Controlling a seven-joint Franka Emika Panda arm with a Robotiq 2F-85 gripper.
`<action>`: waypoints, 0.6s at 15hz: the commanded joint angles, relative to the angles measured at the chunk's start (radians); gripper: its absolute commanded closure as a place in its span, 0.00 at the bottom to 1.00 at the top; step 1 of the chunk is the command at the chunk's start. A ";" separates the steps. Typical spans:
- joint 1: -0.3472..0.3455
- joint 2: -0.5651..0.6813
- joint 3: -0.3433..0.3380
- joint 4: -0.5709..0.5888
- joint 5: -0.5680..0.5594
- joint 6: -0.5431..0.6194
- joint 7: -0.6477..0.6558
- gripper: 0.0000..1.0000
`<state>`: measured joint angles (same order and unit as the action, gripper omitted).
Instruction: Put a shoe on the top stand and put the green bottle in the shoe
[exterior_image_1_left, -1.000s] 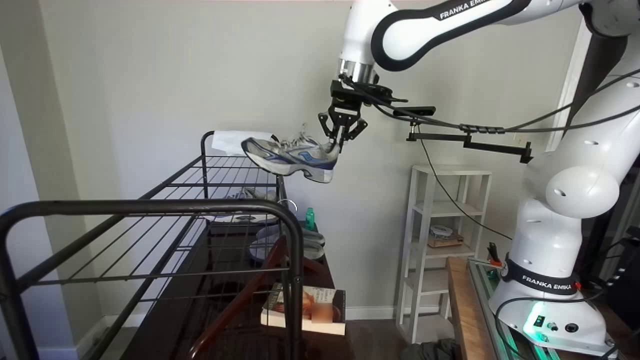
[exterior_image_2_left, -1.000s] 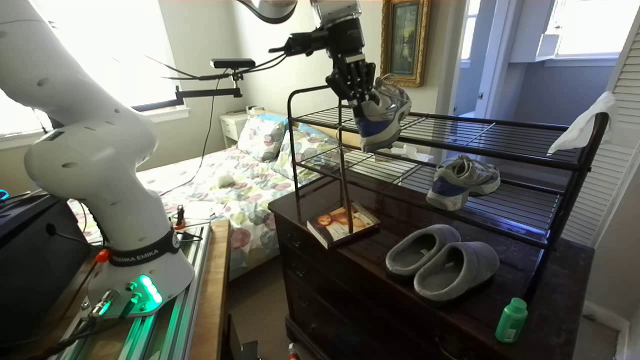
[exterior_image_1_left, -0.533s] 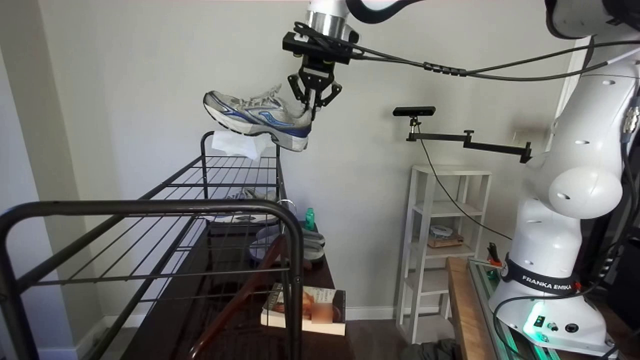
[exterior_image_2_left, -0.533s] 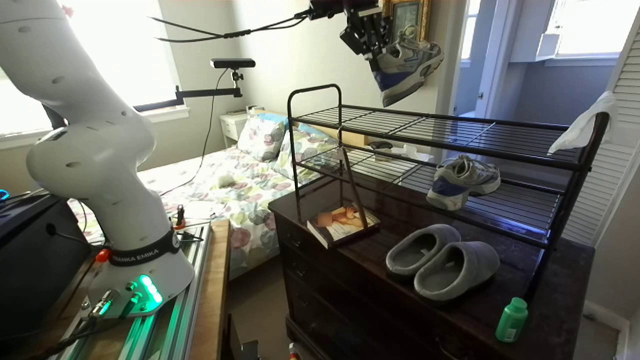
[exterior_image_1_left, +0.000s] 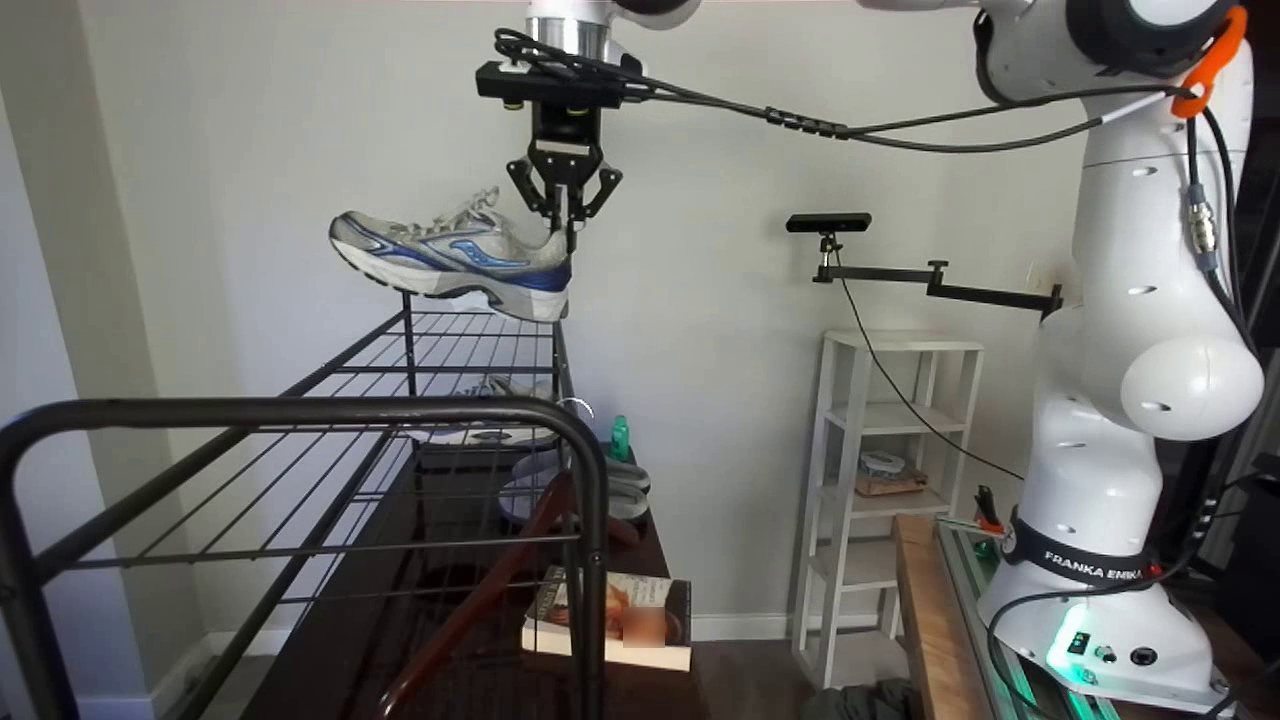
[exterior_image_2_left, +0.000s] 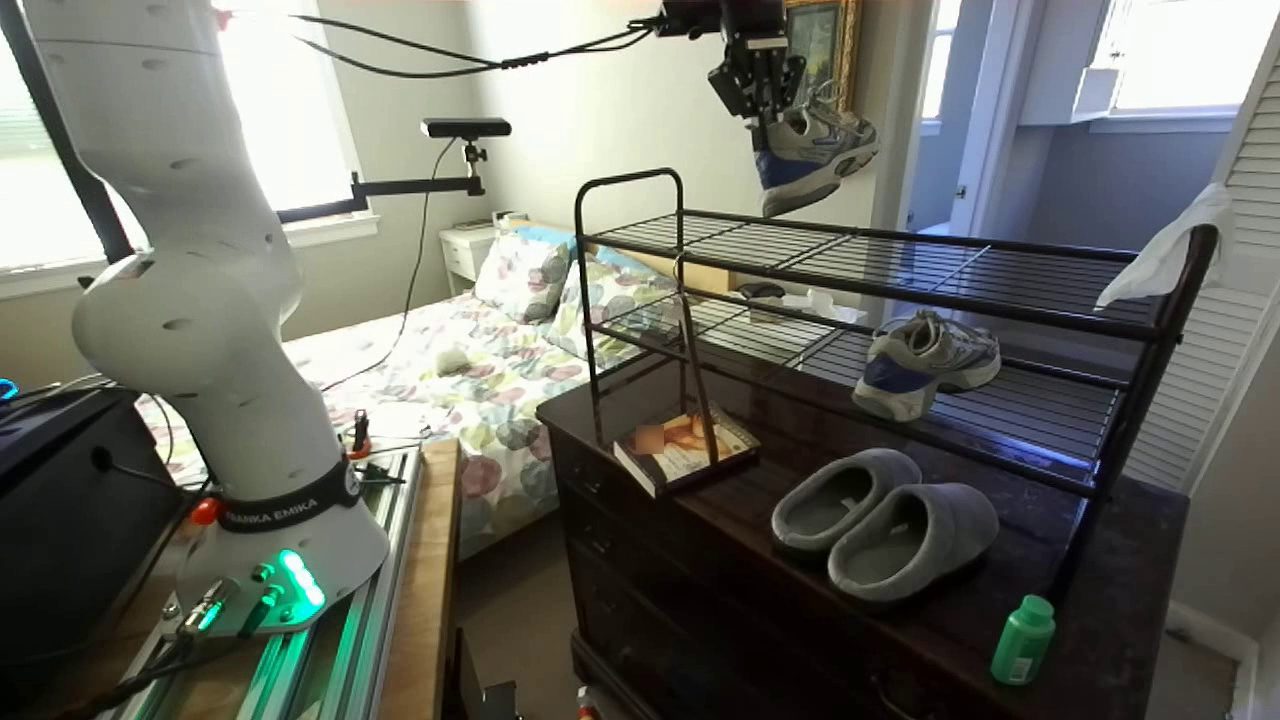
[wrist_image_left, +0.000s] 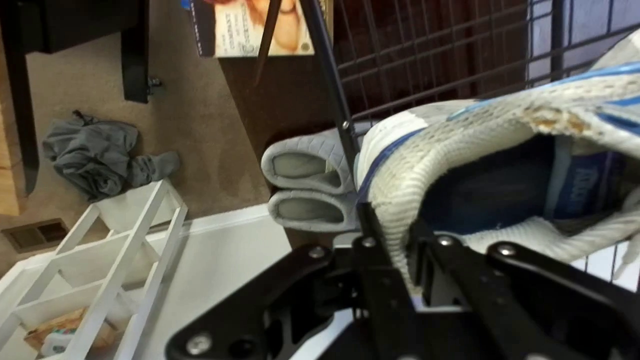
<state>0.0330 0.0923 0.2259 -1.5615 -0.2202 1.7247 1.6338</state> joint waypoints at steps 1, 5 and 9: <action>0.034 0.091 -0.056 0.108 0.187 0.000 -0.067 0.96; 0.054 0.100 -0.089 0.090 0.283 -0.048 -0.042 0.96; 0.063 0.123 -0.109 0.096 0.319 -0.134 -0.044 0.96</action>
<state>0.0775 0.1910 0.1422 -1.5107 0.0437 1.6574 1.5908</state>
